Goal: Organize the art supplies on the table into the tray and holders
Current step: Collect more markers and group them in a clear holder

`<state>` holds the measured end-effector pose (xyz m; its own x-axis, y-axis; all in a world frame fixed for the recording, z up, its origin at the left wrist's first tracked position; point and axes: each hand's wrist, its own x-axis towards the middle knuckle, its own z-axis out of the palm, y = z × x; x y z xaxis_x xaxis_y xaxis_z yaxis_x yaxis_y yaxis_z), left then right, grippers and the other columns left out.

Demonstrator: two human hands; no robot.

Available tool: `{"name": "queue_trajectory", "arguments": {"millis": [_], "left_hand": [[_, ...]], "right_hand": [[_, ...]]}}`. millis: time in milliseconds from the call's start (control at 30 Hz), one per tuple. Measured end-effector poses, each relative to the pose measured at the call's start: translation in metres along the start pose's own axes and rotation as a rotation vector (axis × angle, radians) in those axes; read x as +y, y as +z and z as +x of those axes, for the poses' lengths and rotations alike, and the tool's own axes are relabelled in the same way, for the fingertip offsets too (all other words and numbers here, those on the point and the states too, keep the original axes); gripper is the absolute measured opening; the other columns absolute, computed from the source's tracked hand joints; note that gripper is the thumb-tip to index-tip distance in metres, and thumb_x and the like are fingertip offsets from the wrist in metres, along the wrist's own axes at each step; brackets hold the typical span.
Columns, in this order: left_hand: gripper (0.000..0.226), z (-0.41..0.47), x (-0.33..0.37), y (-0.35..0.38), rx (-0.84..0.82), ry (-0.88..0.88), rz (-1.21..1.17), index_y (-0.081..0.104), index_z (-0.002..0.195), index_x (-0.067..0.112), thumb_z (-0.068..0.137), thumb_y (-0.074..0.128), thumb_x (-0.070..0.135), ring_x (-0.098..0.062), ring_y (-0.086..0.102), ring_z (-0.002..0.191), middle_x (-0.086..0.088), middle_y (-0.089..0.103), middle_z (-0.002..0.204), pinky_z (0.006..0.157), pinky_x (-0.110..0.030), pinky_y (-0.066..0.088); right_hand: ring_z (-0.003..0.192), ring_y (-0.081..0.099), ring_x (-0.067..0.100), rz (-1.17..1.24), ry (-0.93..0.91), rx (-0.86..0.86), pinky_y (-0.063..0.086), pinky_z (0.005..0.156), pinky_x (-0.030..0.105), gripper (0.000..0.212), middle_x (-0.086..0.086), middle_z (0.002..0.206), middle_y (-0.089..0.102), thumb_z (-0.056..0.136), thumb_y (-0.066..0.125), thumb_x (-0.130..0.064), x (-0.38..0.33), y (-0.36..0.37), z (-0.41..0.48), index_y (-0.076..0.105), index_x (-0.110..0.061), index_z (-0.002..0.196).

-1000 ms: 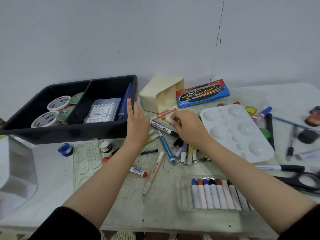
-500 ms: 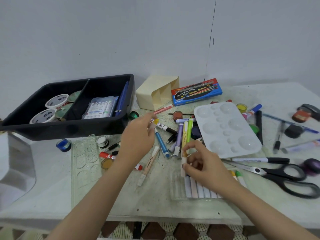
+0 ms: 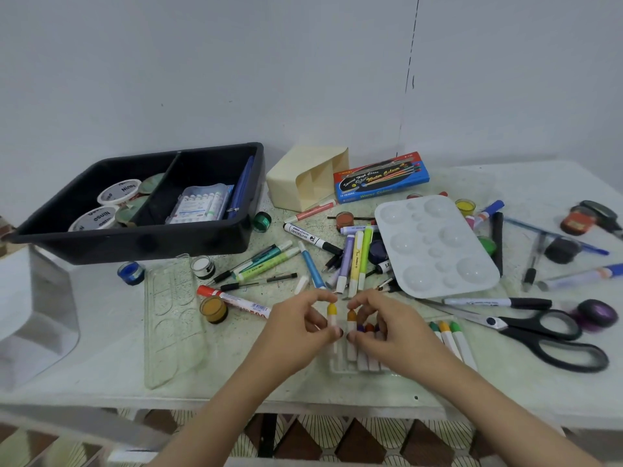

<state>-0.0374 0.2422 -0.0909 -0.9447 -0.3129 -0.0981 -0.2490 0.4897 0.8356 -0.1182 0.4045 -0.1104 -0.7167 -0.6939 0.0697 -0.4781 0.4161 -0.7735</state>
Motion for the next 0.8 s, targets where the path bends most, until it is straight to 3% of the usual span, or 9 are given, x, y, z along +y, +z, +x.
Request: {"name": "queue_trajectory", "arguments": {"millis": [167, 333, 467, 600, 800], "left_hand": [[0.038, -0.004, -0.002, 0.004, -0.001, 0.037, 0.089, 0.063, 0.106, 0.037, 0.074, 0.078, 0.024, 0.005, 0.054, 0.058, 0.007, 0.064, 0.072, 0.060, -0.014, 0.046], [0.048, -0.002, -0.007, 0.005, -0.032, 0.069, 0.237, 0.062, 0.118, 0.030, 0.073, 0.077, 0.036, -0.001, 0.053, 0.070, 0.012, 0.057, 0.083, 0.066, -0.015, 0.045], [0.058, -0.005, -0.009, 0.003, -0.062, 0.113, 0.290, 0.052, 0.129, 0.036, 0.075, 0.073, 0.044, -0.003, 0.053, 0.073, 0.015, 0.054, 0.088, 0.073, -0.021, 0.047], [0.048, -0.008, -0.011, -0.001, -0.059, 0.155, 0.294, 0.053, 0.127, 0.041, 0.081, 0.068, 0.041, -0.002, 0.054, 0.072, 0.017, 0.054, 0.093, 0.072, -0.016, 0.045], [0.044, -0.011, -0.017, -0.002, -0.120, 0.172, 0.318, 0.054, 0.122, 0.046, 0.081, 0.067, 0.042, -0.004, 0.051, 0.079, 0.015, 0.052, 0.095, 0.076, -0.023, 0.048]], "right_hand": [[0.087, 0.048, -0.008, -0.130, -0.068, -0.024, 0.038, 0.069, 0.010, 0.031, -0.015, 0.101, 0.050, 0.081, 0.068, -0.032, 0.004, -0.001, 0.002, 0.062, -0.031, 0.111], [0.087, 0.049, -0.003, -0.139, -0.098, -0.035, 0.037, 0.070, 0.012, 0.032, -0.016, 0.100, 0.047, 0.082, 0.069, -0.031, 0.008, -0.002, -0.001, 0.065, -0.027, 0.114], [0.088, 0.048, -0.005, -0.146, -0.120, -0.030, 0.036, 0.070, 0.010, 0.035, -0.019, 0.100, 0.046, 0.083, 0.068, -0.034, 0.010, -0.001, -0.003, 0.063, -0.033, 0.117], [0.090, 0.049, -0.004, -0.135, -0.128, -0.028, 0.038, 0.072, 0.012, 0.032, -0.020, 0.100, 0.045, 0.083, 0.068, -0.036, 0.012, 0.000, -0.006, 0.064, -0.036, 0.115], [0.096, 0.047, -0.003, -0.157, -0.123, -0.053, 0.037, 0.080, 0.012, 0.038, -0.018, 0.105, 0.044, 0.081, 0.069, -0.040, 0.013, 0.000, -0.005, 0.064, -0.031, 0.118]]}}
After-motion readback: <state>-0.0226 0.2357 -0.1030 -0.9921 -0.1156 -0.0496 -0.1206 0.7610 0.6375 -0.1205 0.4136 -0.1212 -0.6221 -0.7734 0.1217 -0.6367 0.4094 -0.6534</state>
